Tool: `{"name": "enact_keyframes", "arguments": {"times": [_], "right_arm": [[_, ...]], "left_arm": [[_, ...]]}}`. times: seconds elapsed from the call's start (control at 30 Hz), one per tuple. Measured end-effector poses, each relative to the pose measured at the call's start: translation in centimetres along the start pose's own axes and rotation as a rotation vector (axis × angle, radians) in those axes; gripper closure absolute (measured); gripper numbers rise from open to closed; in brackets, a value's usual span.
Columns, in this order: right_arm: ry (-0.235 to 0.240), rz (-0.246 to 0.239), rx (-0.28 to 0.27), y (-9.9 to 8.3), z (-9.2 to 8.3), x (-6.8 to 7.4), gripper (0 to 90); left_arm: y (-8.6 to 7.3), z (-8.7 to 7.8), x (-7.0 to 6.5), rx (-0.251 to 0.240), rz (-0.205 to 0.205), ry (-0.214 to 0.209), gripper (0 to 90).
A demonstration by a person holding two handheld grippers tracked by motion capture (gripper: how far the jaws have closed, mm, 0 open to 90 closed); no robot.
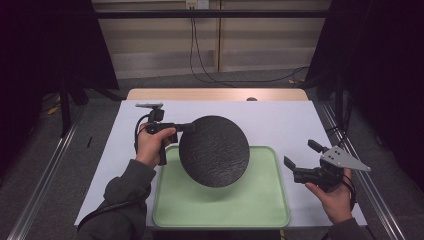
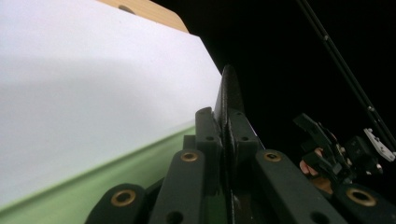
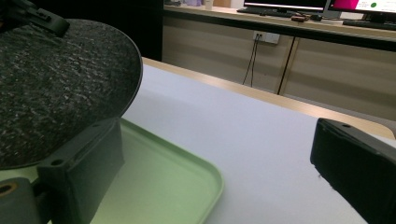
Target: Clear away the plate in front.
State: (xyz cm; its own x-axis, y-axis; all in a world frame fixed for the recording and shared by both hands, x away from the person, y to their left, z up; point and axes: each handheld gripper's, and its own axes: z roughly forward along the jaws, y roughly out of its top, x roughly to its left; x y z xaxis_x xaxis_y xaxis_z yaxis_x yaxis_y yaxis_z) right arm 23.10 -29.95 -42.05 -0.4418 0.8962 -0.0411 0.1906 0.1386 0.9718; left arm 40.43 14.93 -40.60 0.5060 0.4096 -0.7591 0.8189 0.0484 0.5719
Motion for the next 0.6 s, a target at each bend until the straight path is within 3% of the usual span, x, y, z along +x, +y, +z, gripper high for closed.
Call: {"name": "enact_keyframes", "arguments": {"times": [0.3,0.33,0.5,0.6], "right_arm": [[0.006,-0.001,-0.001,0.0,0.0,0.1,2.3],[0.001,-0.002,0.001,0.0,0.0,0.1,2.3],[0.003,0.002,-0.004,0.0,0.0,0.1,1.9],[-0.002,0.000,-0.008,0.1,0.0,0.0,1.9]], "left_arm": [[-0.8,0.1,-0.5,0.031,0.027,-0.017,85.5],[-0.9,0.2,-0.6,0.033,0.010,-0.025,85.5],[-1.4,0.5,-0.5,0.058,0.024,-0.025,85.5],[-1.6,0.7,-0.7,0.069,0.009,-0.030,85.4]]}}
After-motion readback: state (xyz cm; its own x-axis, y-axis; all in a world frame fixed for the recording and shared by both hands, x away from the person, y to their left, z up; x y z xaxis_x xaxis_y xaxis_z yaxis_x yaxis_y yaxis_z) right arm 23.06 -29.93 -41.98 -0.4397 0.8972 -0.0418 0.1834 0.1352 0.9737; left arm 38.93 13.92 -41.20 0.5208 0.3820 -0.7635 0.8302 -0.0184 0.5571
